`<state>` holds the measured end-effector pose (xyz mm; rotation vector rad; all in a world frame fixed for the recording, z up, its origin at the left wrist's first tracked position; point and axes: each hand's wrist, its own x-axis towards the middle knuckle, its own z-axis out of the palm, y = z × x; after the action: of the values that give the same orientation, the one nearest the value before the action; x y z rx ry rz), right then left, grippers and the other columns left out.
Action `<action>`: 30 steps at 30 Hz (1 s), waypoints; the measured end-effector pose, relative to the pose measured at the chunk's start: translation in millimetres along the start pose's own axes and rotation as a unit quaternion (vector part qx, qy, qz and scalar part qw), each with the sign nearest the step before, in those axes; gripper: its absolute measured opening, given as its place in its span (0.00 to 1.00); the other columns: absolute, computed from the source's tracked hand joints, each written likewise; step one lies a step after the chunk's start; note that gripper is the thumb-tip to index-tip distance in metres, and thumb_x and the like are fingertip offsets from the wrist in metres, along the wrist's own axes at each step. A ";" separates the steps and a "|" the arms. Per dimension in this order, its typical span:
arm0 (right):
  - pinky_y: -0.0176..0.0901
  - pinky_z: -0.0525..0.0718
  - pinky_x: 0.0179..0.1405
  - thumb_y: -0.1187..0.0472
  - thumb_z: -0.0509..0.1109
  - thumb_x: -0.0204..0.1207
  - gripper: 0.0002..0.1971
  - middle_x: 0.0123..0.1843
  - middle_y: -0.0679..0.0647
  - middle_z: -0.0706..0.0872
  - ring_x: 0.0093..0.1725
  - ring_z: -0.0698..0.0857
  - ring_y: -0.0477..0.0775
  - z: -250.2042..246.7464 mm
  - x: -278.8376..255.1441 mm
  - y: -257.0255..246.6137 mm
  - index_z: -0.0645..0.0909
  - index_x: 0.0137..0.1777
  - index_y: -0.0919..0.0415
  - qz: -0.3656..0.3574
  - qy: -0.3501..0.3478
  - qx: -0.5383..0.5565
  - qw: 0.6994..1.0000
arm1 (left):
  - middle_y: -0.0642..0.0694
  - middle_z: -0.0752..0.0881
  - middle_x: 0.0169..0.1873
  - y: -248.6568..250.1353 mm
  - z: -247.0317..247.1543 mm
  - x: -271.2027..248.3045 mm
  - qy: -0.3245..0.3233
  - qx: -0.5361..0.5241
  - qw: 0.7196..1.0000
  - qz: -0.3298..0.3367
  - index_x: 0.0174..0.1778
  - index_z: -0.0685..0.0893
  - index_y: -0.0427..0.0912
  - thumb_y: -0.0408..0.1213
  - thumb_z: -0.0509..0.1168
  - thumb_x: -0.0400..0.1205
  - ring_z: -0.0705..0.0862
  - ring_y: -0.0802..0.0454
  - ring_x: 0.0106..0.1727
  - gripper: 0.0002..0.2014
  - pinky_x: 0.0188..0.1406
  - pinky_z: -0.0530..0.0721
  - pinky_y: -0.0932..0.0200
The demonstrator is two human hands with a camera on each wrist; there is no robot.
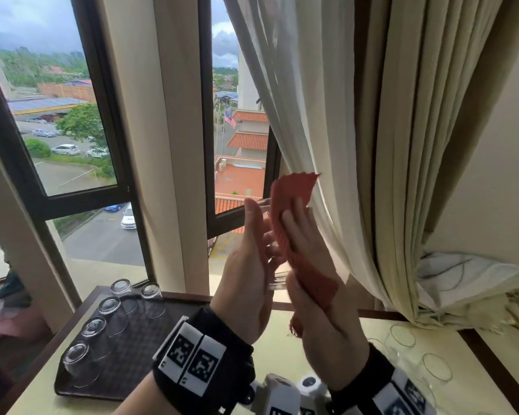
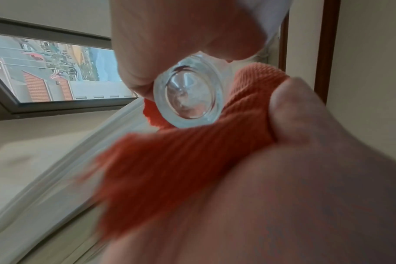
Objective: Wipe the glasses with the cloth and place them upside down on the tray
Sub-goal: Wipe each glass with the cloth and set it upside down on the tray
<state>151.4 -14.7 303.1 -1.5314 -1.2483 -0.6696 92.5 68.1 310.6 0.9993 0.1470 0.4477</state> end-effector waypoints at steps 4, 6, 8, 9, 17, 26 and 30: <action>0.79 0.72 0.78 0.48 0.57 0.94 0.29 0.94 0.55 0.60 0.79 0.71 0.88 -0.3 -58.5 1.0 0.57 0.93 0.45 0.096 -0.027 0.105 0.989 | 0.33 0.93 0.61 13.6 -13.6 5.5 -0.020 0.023 1.000 -0.008 0.66 0.93 0.43 0.78 0.58 0.83 0.92 0.39 0.64 0.41 0.76 0.84 0.30; 0.78 0.86 0.52 0.45 0.64 0.89 0.26 0.72 0.65 0.86 0.51 0.83 0.90 -5.3 -81.8 -21.5 0.69 0.87 0.35 0.212 -0.011 0.200 0.957 | 0.37 0.93 0.51 17.2 -16.1 8.5 -0.013 0.054 0.998 0.011 0.64 0.94 0.43 0.79 0.59 0.80 0.90 0.45 0.52 0.41 0.65 0.91 0.36; 0.60 0.87 0.33 0.51 0.65 0.88 0.26 0.45 0.63 0.91 0.32 0.83 0.75 -6.2 -74.3 -27.8 0.73 0.86 0.36 0.247 0.026 0.238 0.939 | 0.43 0.91 0.41 16.5 -17.5 9.4 -0.023 0.064 0.998 0.017 0.65 0.92 0.40 0.73 0.57 0.83 0.90 0.50 0.41 0.39 0.45 0.92 0.48; 0.57 0.85 0.29 0.51 0.64 0.87 0.26 0.37 0.64 0.89 0.27 0.82 0.74 -5.7 -65.0 -24.5 0.74 0.86 0.40 0.260 0.039 0.243 0.934 | 0.42 0.91 0.41 15.2 -17.4 8.6 -0.029 0.073 0.997 0.014 0.67 0.90 0.39 0.71 0.55 0.85 0.91 0.49 0.40 0.39 0.43 0.91 0.49; 0.57 0.77 0.78 0.51 0.40 0.97 0.26 0.77 0.76 0.79 0.73 0.82 0.78 23.3 11.5 8.1 0.60 0.88 0.63 -0.001 -0.017 -0.100 0.995 | 0.34 0.94 0.56 12.8 -16.6 10.3 -0.043 0.035 0.998 0.029 0.53 0.99 0.50 0.60 0.55 0.94 0.92 0.46 0.60 0.28 0.63 0.92 0.49; 0.42 0.92 0.44 0.54 0.65 0.91 0.26 0.78 0.46 0.85 0.43 0.85 0.46 9.1 -62.3 -29.0 0.72 0.87 0.41 0.245 0.014 0.248 0.937 | 0.42 0.83 0.49 27.5 -27.1 15.9 -0.006 0.063 0.997 0.039 0.63 0.92 0.43 0.75 0.57 0.80 0.82 0.48 0.44 0.39 0.50 0.87 0.49; 0.29 0.87 0.54 0.51 0.65 0.86 0.27 0.58 0.39 0.94 0.53 0.92 0.39 1.3 -27.0 -31.5 0.78 0.82 0.60 0.251 0.058 0.280 0.925 | 0.35 0.84 0.55 21.6 -23.1 12.9 -0.033 0.038 0.999 0.013 0.70 0.90 0.39 0.77 0.60 0.83 0.86 0.38 0.51 0.43 0.63 0.91 0.34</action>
<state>113.3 -25.0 290.2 -1.2256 -0.8052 -0.0494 90.3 101.5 317.3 1.0903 0.0918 0.4349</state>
